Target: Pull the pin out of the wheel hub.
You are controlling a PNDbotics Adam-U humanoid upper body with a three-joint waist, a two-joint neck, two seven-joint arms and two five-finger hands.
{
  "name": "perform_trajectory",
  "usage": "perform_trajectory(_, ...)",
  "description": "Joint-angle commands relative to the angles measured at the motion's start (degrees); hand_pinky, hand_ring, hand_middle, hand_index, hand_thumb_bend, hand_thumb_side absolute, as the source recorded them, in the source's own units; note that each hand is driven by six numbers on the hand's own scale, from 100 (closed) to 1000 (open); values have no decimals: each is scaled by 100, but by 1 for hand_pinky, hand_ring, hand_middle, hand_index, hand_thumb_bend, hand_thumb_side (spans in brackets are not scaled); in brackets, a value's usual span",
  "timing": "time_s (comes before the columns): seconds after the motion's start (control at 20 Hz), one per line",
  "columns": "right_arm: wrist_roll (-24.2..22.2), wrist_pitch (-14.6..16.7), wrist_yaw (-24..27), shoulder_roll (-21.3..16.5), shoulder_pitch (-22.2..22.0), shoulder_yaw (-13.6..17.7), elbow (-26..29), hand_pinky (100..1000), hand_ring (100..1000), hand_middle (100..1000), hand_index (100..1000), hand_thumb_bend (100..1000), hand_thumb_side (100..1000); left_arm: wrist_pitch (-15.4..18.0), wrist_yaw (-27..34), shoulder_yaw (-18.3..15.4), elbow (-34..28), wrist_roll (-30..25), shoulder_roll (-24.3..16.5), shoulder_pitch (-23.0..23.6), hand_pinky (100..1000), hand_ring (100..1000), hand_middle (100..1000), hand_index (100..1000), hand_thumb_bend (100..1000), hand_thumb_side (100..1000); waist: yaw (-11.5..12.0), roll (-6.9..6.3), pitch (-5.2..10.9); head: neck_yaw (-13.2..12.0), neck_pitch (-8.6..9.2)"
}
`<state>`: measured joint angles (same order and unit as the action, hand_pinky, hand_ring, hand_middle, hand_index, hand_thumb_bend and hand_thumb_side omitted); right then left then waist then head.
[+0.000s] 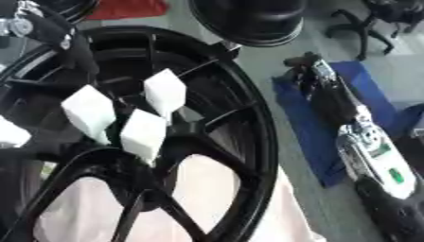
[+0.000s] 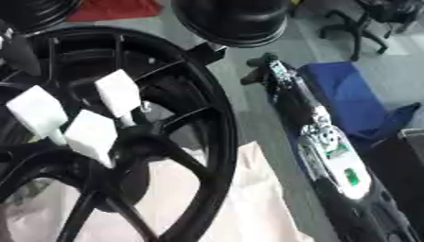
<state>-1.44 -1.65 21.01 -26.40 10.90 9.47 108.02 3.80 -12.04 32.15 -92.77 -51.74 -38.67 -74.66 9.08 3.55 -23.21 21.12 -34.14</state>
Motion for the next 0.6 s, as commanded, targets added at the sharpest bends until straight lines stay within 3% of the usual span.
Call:
perform_trajectory(0.05, -30, 2, -11, -80, 60, 10, 84, 1000, 672, 515, 711, 100, 787, 29, 22, -158, 75, -23, -17, -81, 854, 757, 781, 838, 503, 419, -30, -30, 81, -64, 114)
perform_trajectory(0.4, -64, -16, -31, -69, 115, -10, 109, 1000, 672, 514, 710, 100, 792, 68, 139, -114, 200, -23, 20, -67, 856, 745, 767, 816, 461, 326, -151, -66, -43, -183, 207)
perform_trajectory(0.6, -62, -29, -42, -47, 134, -10, 112, 1000, 671, 513, 709, 100, 795, 18, 313, -9, 215, -23, 42, -54, 861, 743, 779, 820, 461, 316, -190, -80, -93, -211, 216)
